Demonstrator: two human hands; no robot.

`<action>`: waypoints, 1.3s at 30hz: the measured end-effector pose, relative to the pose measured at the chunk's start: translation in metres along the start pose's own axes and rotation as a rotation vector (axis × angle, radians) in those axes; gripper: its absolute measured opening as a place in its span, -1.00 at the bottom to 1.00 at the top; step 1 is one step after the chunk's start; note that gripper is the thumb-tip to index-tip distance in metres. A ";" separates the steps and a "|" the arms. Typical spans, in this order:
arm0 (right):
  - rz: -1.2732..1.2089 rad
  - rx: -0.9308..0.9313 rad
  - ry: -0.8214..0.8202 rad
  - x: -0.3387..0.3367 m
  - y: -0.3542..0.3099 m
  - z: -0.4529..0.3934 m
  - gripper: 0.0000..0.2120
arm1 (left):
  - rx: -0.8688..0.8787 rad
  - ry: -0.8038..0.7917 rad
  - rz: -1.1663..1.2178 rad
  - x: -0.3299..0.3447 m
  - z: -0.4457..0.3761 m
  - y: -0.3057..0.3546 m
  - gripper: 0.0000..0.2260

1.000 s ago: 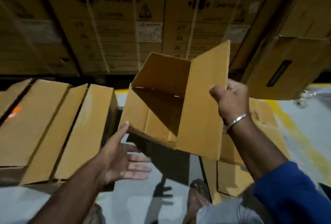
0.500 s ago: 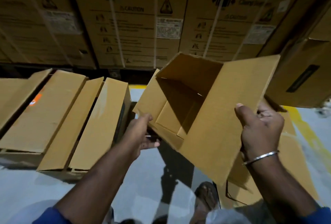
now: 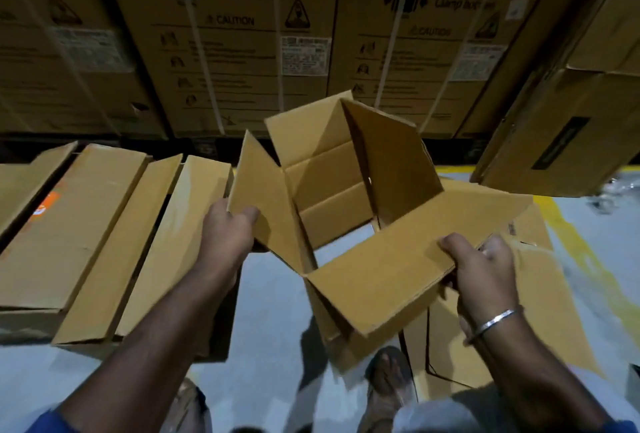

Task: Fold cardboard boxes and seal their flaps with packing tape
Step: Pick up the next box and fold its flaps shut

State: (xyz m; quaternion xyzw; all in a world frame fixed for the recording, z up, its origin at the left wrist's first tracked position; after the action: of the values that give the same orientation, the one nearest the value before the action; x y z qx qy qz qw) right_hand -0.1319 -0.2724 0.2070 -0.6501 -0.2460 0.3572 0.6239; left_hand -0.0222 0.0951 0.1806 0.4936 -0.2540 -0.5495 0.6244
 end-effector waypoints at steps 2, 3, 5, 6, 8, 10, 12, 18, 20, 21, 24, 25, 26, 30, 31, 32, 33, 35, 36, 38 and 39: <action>-0.047 0.148 -0.025 0.004 0.026 0.013 -0.73 | 0.152 0.011 -0.156 0.004 0.005 0.010 -0.82; -0.075 0.229 -0.044 0.009 0.039 0.024 -0.71 | 0.212 0.017 -0.229 0.005 0.008 0.012 -0.89; -0.097 0.383 -0.096 0.022 0.058 0.049 -0.77 | 0.279 0.014 -0.346 0.009 0.007 0.007 -0.92; -0.114 0.443 -0.131 0.032 0.064 0.065 -0.81 | 0.289 0.005 -0.393 0.008 0.005 0.001 -0.90; -0.159 0.549 -0.245 0.055 0.076 0.094 -0.74 | 0.276 -0.010 -0.477 0.005 -0.001 -0.013 -0.80; -0.173 0.622 -0.341 0.074 0.084 0.119 -0.70 | 0.289 -0.002 -0.573 0.000 -0.005 -0.023 -0.76; -0.156 0.673 -0.410 0.087 0.085 0.137 -0.70 | 0.314 -0.002 -0.655 -0.006 -0.007 -0.027 -0.76; 0.206 0.674 -1.058 0.110 0.062 0.159 -0.47 | 0.224 -0.008 -0.643 -0.036 -0.022 -0.039 -0.67; 0.324 0.453 -1.101 0.111 0.039 0.134 -0.47 | 0.189 -0.030 -0.617 -0.040 -0.023 -0.043 -0.63; 0.361 0.281 -1.015 0.111 0.027 0.110 -0.52 | 0.181 -0.038 -0.608 -0.040 -0.023 -0.044 -0.60; 0.675 -0.400 -0.585 0.096 -0.022 0.026 -0.81 | 0.165 -0.033 -0.659 -0.037 -0.018 -0.044 -0.52; 0.814 -0.523 -0.498 0.095 -0.028 0.009 -0.77 | 0.148 -0.022 -0.669 -0.038 -0.017 -0.044 -0.50; 0.906 -0.540 -0.469 0.097 -0.024 -0.005 -0.62 | 0.139 -0.001 -0.667 -0.041 -0.017 -0.042 -0.49; 1.031 -0.284 -0.564 0.108 0.022 -0.030 -0.16 | 0.137 0.033 -0.663 -0.051 -0.023 -0.033 -0.52; 1.048 -0.262 -0.587 0.112 0.032 -0.031 -0.13 | 0.151 0.033 -0.724 -0.050 -0.023 -0.031 -0.49; 1.060 -0.248 -0.597 0.117 0.038 -0.030 -0.13 | 0.171 0.027 -0.792 -0.045 -0.022 -0.031 -0.43; 1.065 -0.235 -0.595 0.121 0.043 -0.030 -0.14 | 0.163 -0.004 -0.807 -0.038 -0.018 -0.033 -0.37; 1.085 -0.215 -0.617 0.134 0.048 -0.029 -0.22 | 0.130 -0.066 -0.812 -0.021 -0.012 -0.043 -0.27; 1.105 -0.210 -0.643 0.141 0.050 -0.028 -0.30 | 0.130 -0.079 -0.869 -0.013 -0.010 -0.048 -0.24; 1.143 -0.209 -0.659 0.146 0.050 -0.030 -0.42 | 0.133 -0.082 -1.032 -0.003 -0.009 -0.057 -0.27; 1.144 -0.209 -0.653 0.145 0.050 -0.036 -0.43 | 0.127 -0.071 -1.063 -0.005 -0.010 -0.057 -0.34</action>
State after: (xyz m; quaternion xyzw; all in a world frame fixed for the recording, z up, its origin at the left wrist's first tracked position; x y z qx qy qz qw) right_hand -0.0205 -0.1894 0.1340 -0.5938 -0.0717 0.7846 0.1631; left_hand -0.0398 0.1082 0.1264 0.5721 -0.0226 -0.7899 0.2199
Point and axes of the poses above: each hand's wrist, its own z-axis away from the middle knuckle, its own x-axis out of the palm, y = z × x, the point moved 9 cm from there along -z, towards the middle knuckle, and after that the axes turned 9 degrees about -x, right-handed, at the moved point
